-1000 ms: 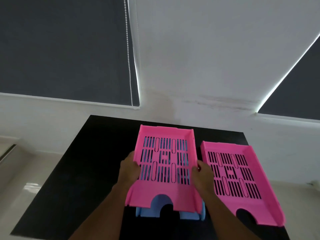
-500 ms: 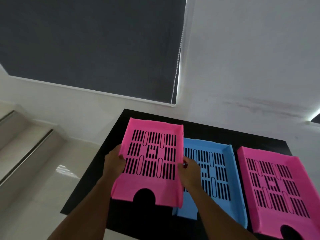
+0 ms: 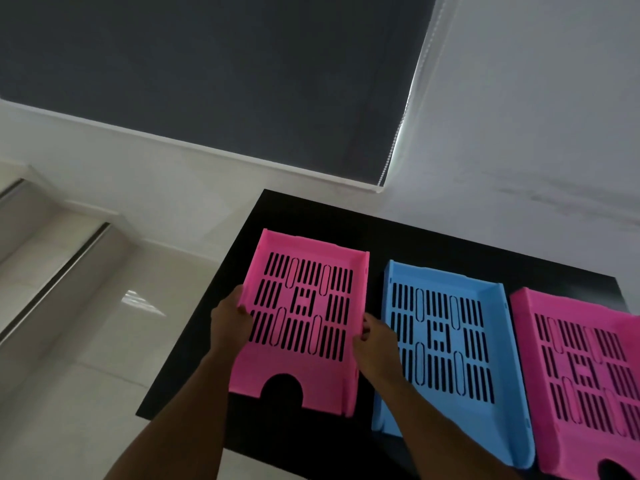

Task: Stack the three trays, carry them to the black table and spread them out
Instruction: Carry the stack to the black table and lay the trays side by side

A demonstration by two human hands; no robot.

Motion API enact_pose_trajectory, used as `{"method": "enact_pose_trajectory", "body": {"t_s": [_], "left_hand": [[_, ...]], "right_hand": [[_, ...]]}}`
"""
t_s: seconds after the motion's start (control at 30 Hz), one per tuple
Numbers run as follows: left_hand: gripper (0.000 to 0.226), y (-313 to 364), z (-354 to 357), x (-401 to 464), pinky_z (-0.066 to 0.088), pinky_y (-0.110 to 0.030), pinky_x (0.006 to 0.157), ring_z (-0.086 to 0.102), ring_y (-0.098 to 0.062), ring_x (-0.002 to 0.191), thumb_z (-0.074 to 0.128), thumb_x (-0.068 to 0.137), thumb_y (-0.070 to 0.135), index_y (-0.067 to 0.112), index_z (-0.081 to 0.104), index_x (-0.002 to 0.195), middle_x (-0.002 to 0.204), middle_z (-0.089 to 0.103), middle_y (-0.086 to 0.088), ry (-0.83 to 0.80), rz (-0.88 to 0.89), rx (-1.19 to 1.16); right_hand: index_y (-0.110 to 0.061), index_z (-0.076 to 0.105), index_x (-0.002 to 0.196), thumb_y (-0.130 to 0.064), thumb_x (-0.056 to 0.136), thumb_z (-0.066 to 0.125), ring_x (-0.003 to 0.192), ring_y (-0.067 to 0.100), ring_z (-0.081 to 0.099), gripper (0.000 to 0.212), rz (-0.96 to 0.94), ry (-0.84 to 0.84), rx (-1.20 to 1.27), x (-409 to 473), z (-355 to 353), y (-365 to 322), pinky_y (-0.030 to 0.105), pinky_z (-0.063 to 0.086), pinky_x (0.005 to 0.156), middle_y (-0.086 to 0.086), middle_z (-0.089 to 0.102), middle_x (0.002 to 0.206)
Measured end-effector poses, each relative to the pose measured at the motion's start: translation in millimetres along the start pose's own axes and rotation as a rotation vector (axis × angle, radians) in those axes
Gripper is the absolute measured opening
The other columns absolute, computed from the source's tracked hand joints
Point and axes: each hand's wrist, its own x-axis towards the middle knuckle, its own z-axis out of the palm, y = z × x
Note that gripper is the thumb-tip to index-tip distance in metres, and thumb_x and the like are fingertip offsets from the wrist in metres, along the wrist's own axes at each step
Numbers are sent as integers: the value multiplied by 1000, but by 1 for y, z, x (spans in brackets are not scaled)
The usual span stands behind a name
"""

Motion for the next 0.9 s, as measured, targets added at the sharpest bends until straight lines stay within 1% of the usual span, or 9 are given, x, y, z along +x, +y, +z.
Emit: {"method": "enact_pose_trajectory", "body": {"t_s": [0.1,0.33,0.43,0.5,0.6,0.67,0.73,0.83,0.9], "left_hand": [[27,-2,4,4,45,-19,42,62,-12,50,43,93,-6,8,60,109,70,62,2,-17,-8,-8],[22,-4,9,4,49,-21,44,65,-14,55,46,94,1,7,56,113,78,65,-5,-75,-15,-43],[29,3,8,-1,60,-33,56,70,-23,72,48,95,4,9,50,123,109,65,-18,-17,8,-56],[36,11,10,-6,63,-44,67,70,-31,87,48,96,8,12,45,132,134,52,-22,37,50,-31],[38,31,24,-19,63,-49,74,69,-30,94,45,99,14,16,43,137,142,49,-17,6,140,-6],[42,46,42,-31,60,-51,84,68,-31,105,46,100,20,16,42,142,137,56,-15,-61,161,-15],[49,61,64,-46,51,-53,100,61,-33,120,48,100,26,13,38,147,142,54,-16,-130,183,-6],[63,81,97,-71,32,-48,116,42,-31,139,49,99,40,14,27,152,155,39,-12,-256,176,-3],[70,92,118,-86,28,-45,115,34,-30,143,50,97,45,15,23,153,159,32,-11,-335,163,-12]], "right_hand": [[-9,67,117,4,93,55,82,18,70,29,-5,-10,-31,2,0,3,23,60,70,11,70,102],[-12,67,115,4,91,58,79,7,68,31,-11,12,-48,5,-4,8,10,54,62,6,69,103],[-11,59,132,-5,93,61,82,-2,60,40,-4,86,-44,4,-12,8,2,45,59,-2,64,108],[-9,55,138,-11,95,61,89,0,58,44,-12,139,-36,3,-24,10,0,42,64,-1,63,114],[-11,57,135,-13,96,61,88,-5,57,40,-37,234,-14,0,-52,23,-1,45,65,-4,63,112],[-11,58,134,-14,97,58,92,1,60,37,-10,307,-4,-5,-72,37,4,44,68,-1,65,113],[-11,60,132,-13,97,58,95,6,62,35,26,384,11,-14,-93,52,9,46,75,0,65,112],[-6,58,132,-10,96,59,107,18,62,36,78,469,15,-28,-120,80,35,55,96,10,65,119],[-5,56,135,-12,96,59,120,28,59,40,135,507,11,-37,-139,100,47,53,101,13,60,130]]}}
